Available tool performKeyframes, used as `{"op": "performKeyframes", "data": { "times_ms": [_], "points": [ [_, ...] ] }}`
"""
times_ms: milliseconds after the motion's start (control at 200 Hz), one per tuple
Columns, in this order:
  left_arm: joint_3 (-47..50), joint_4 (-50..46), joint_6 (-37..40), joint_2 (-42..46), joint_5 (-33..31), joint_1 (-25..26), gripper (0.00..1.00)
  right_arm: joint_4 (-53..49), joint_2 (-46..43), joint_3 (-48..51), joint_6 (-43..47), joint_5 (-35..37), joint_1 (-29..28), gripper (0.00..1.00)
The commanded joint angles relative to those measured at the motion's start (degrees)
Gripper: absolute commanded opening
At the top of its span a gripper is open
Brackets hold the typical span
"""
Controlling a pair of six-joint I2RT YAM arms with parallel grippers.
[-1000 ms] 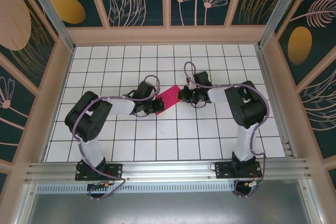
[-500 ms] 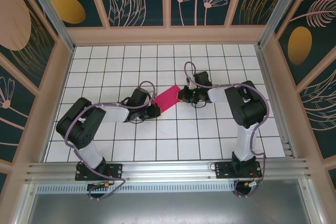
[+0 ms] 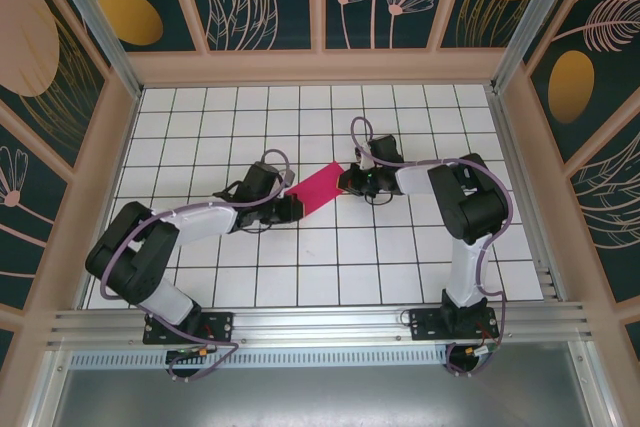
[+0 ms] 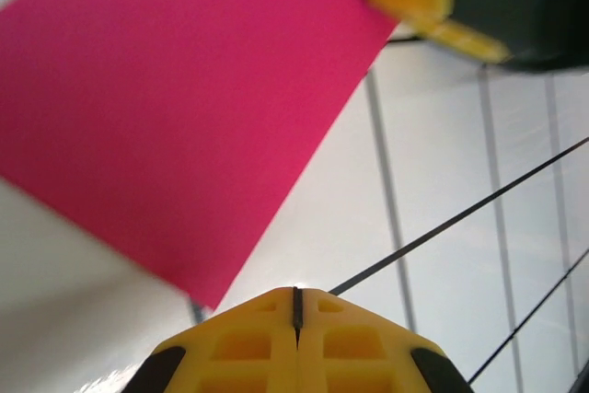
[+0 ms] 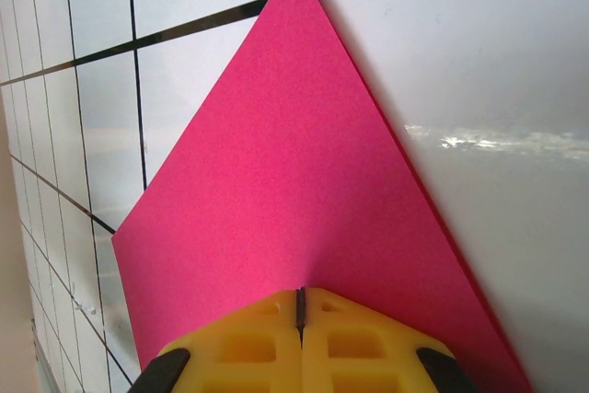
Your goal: Fold a paper plane with a square sheet of paper (pick it up from the middle)
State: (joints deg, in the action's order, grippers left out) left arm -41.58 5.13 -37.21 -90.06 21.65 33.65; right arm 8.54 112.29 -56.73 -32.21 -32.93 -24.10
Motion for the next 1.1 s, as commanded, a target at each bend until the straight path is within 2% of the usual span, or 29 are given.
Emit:
{"op": "performKeyframes", "data": {
  "times_ms": [0,250,500,791,1061,1096],
  "points": [
    [-1.4,6.0,-4.0,-1.7,-0.2,-0.1,0.00,-5.7,2.8,-0.4,1.3,6.4,0.3,0.00],
    [-4.2,5.8,-5.7,-10.8,-0.3,-0.1,0.00,-4.0,0.3,-3.5,1.4,3.9,-1.0,0.00],
    [-3.4,3.7,-5.5,-12.4,-1.3,-0.1,0.00,0.3,-3.5,-1.8,3.0,3.9,-4.4,0.00],
    [-3.5,1.7,-5.7,-13.5,-2.7,-0.1,0.00,0.4,-0.2,0.1,1.1,4.5,-9.5,0.00],
    [-3.0,0.0,-5.9,-14.0,-3.5,-0.1,0.00,-1.1,0.8,0.6,2.0,7.6,-7.6,0.00],
    [-2.9,-0.1,-5.9,-13.8,-3.5,-0.1,0.00,-0.8,0.8,1.0,2.0,7.7,-4.9,0.00]
  ]
}}
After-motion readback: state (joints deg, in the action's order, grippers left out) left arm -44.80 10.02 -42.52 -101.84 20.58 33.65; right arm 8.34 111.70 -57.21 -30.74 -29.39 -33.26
